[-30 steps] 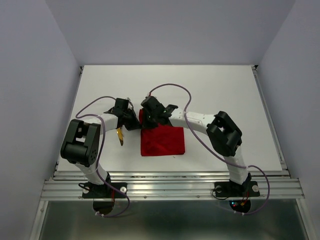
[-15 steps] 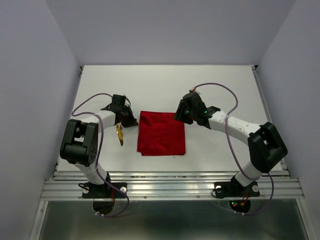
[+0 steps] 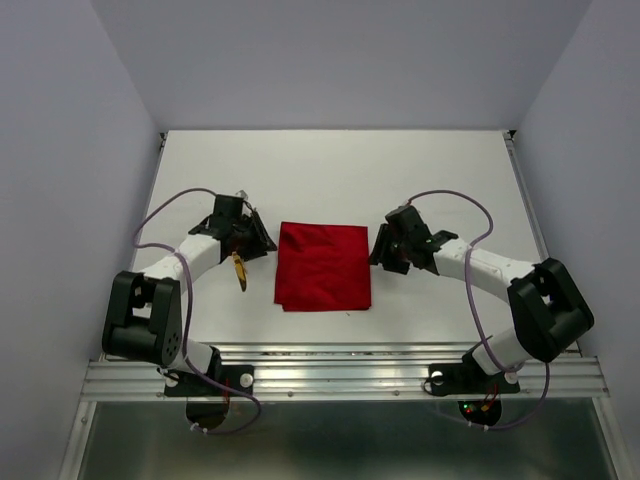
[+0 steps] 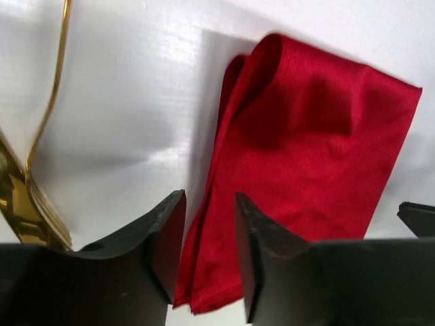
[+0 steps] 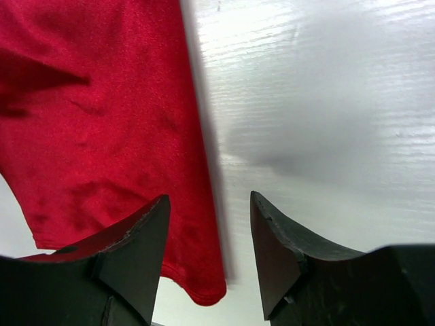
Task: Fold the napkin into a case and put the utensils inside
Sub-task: Fold the rectangle-folded napkin at the center of the board, then smooth out the square-folded napkin at the center of the board.
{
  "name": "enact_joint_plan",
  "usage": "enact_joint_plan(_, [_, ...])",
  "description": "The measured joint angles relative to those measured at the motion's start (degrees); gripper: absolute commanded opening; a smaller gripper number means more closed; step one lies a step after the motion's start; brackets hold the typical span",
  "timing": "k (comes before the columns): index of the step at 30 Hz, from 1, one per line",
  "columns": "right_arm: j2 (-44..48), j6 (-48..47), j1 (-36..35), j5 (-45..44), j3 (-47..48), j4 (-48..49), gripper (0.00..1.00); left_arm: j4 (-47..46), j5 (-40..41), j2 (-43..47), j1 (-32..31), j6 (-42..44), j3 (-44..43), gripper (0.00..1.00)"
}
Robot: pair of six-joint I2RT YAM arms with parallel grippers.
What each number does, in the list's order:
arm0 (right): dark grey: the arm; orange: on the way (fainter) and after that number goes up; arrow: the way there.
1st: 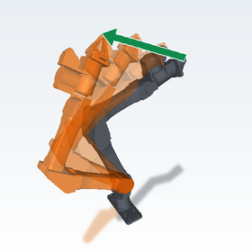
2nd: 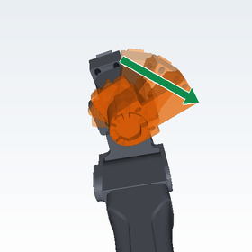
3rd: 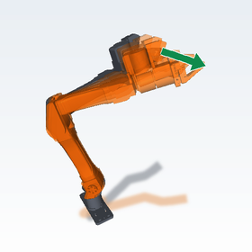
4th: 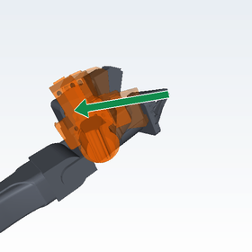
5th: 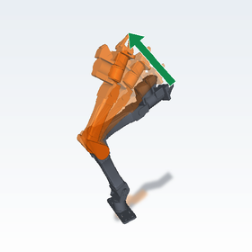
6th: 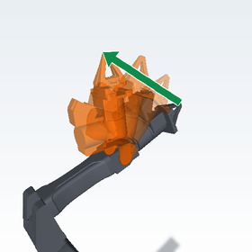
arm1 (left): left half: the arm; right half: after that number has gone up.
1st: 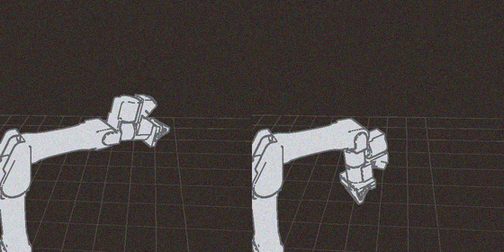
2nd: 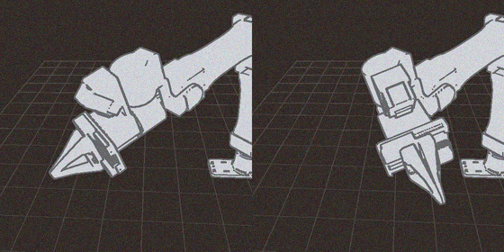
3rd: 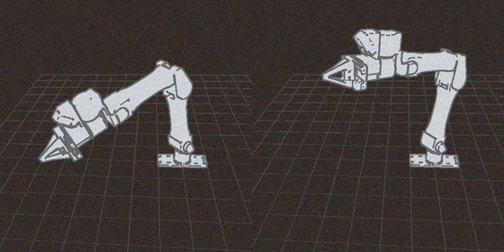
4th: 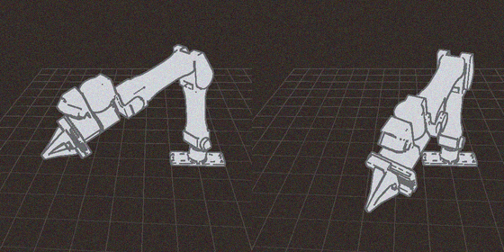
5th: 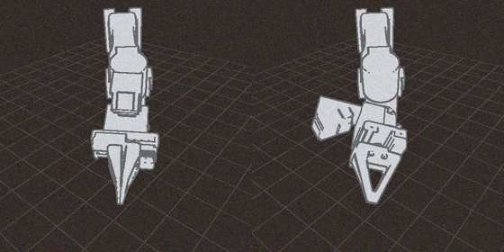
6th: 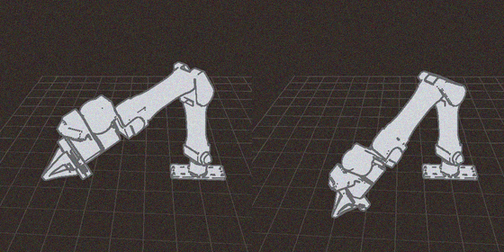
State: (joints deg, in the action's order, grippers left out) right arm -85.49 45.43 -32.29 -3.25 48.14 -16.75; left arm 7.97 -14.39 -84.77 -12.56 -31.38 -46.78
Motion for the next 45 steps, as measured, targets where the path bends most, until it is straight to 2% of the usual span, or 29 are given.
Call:
enact_joint_plan(1, [0.4, 0.0, 0.0, -0.1, -0.2, -0.3, 0.59, 0.1, -0.4, 2.0, -0.1, -0.5, 1.5, 0.66])
enact_joint_plan(2, [0.8, -0.1, 0.0, -0.3, -0.3, -0.8, 0.60, 0.2, -0.7, 3.4, -0.2, -0.5, 2.8, 0.68])
enact_joint_plan(5, [1.7, -0.2, 0.0, -1.0, -0.3, -1.0, 0.67, 0.7, -1.9, 6.1, -0.6, -1.1, 6.5, 0.68])
enact_joint_plan(10, [1.8, -0.2, 0.4, -0.7, -0.2, -1.0, 0.67, 0.4, -3.6, 6.6, -1.9, -2.2, 11.4, 0.65])
enact_joint_plan(18, [1.8, -0.2, 1.2, -0.6, -0.2, -1.1, 0.67, -2.5, -3.6, 4.9, -3.1, -2.9, 11.8, 0.48])
enact_joint_plan(22, [1.8, -0.2, 1.2, -0.6, -0.2, -1.1, 0.68, -4.0, -2.9, 3.7, -5.1, -3.4, 11.6, 0.33])
enact_joint_plan(28, [2.2, -0.2, 1.2, -0.7, -0.3, -1.1, 0.68, -3.8, -1.6, 3.0, -6.4, -3.7, 11.1, 0.18])
enact_joint_plan(30, [2.5, -0.2, 1.2, -0.7, -0.3, -1.1, 0.67, -3.5, -1.4, 3.0, -6.5, -3.6, 10.9, 0.06])
enact_joint_plan(32, [2.6, -0.2, 1.2, -0.7, -0.3, -1.1, 0.68, -2.9, -1.3, 3.0, -6.5, -3.6, 10.5, 0.00])
enact_joint_plan(38, [2.6, -0.2, 1.2, -0.8, -0.3, -1.1, 0.66, 0.5, -0.6, 3.8, -6.8, -3.6, 7.3, 0.00])
enact_joint_plan(45, [2.6, -0.2, 1.2, -0.8, -0.3, -1.2, 0.67, 5.2, -0.2, 10.4, -6.9, -4.6, 4.6, 0.00])
